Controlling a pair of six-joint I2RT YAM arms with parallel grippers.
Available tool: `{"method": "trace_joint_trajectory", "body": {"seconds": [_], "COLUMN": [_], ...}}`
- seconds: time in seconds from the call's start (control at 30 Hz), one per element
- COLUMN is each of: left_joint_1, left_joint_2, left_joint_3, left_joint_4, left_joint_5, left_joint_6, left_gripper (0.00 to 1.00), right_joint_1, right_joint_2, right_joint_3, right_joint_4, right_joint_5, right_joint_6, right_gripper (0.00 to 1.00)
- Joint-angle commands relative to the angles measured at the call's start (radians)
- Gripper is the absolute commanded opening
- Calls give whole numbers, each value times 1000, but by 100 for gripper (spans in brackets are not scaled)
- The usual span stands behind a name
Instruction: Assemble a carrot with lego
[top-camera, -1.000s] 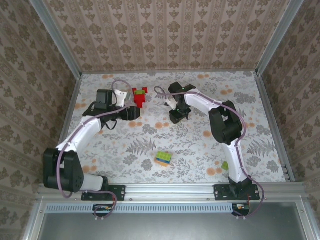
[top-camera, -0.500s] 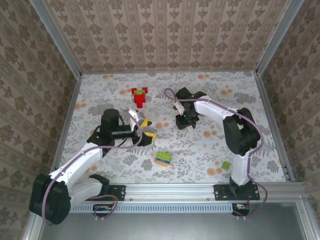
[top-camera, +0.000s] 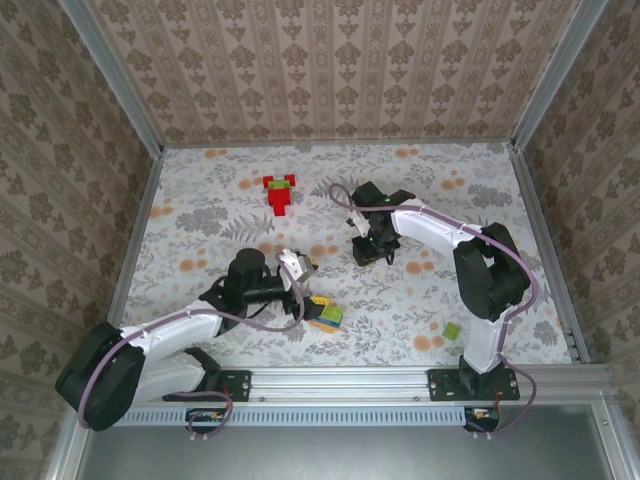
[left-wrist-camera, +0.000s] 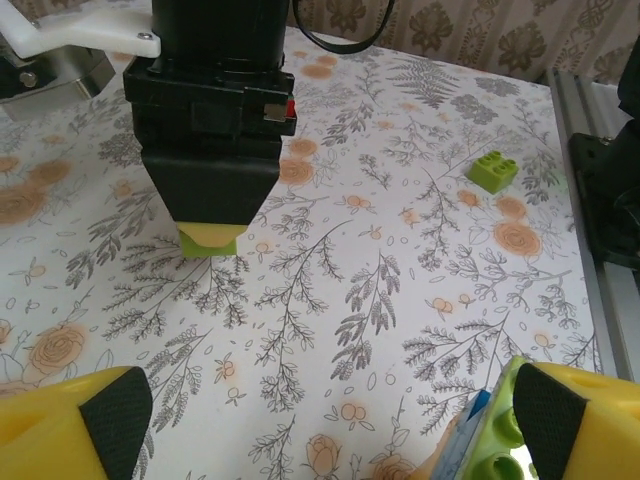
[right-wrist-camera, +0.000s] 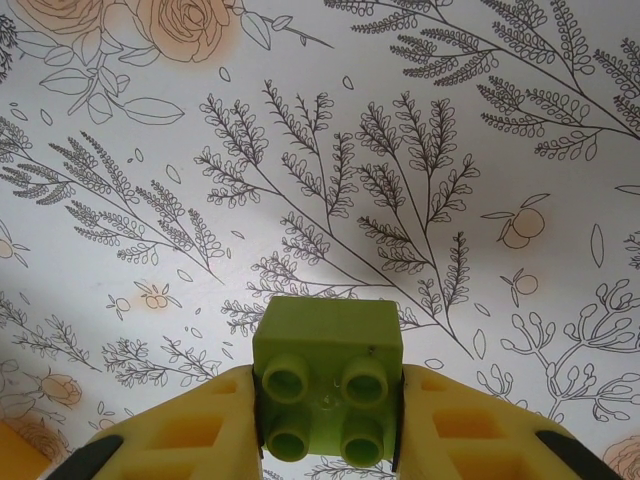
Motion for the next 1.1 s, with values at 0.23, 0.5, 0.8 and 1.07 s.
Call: {"method": "trace_joint_trajectory", "body": {"seconds": [0.23,0.5,0.8,1.07], "left_joint_1": [-49,-86,-84,-81], "left_joint_2": [-98,-17,223,193], "left_joint_3": [-61,-120,-106,-131], "left_joint_4": [105,229,345,364], "left_joint_5": [21,-10,68,107], "left_joint_6": [34,31,47,41], "left_gripper": [97,97,97,96], "right_joint_1": [9,19,32,32], "right_joint_2": [5,39,28,27], "right_joint_3": [12,42,61,67], "right_joint_4": [-22,-41,-78,-87], "right_joint_5": [16,20,36,36], "right_joint_6": [6,5,1,0], "right_gripper": [32,32,32,32]}}
